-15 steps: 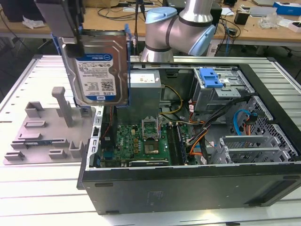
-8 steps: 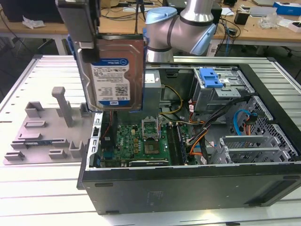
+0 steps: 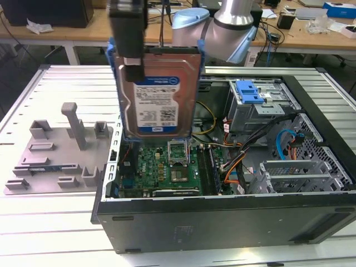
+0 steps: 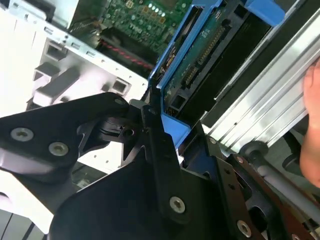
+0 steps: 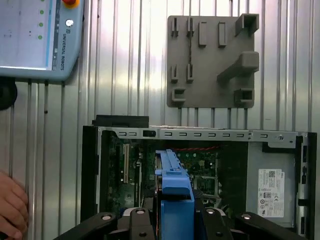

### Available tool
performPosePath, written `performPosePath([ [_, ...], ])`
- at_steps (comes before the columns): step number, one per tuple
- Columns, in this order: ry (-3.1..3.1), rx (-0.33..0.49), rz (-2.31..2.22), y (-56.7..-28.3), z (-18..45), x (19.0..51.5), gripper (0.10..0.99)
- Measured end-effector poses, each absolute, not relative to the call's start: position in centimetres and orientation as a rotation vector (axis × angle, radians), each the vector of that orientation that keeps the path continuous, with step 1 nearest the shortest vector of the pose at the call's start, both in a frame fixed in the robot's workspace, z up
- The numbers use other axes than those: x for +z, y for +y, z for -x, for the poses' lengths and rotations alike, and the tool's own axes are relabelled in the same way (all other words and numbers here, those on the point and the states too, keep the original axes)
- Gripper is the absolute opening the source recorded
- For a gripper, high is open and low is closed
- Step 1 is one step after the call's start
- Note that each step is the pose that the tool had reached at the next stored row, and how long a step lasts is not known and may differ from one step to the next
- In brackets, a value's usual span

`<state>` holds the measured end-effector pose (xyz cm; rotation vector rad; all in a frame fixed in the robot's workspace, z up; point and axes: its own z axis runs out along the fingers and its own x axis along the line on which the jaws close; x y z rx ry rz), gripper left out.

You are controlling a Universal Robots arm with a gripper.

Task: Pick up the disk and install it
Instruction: 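Pick up the disk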

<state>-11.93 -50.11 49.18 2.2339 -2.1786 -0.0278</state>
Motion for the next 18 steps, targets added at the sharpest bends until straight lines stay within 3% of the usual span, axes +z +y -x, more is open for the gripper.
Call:
performPosePath([
  [18,-2.177,-0.028,-2.235,-52.9,2.4,49.2,0.369],
])
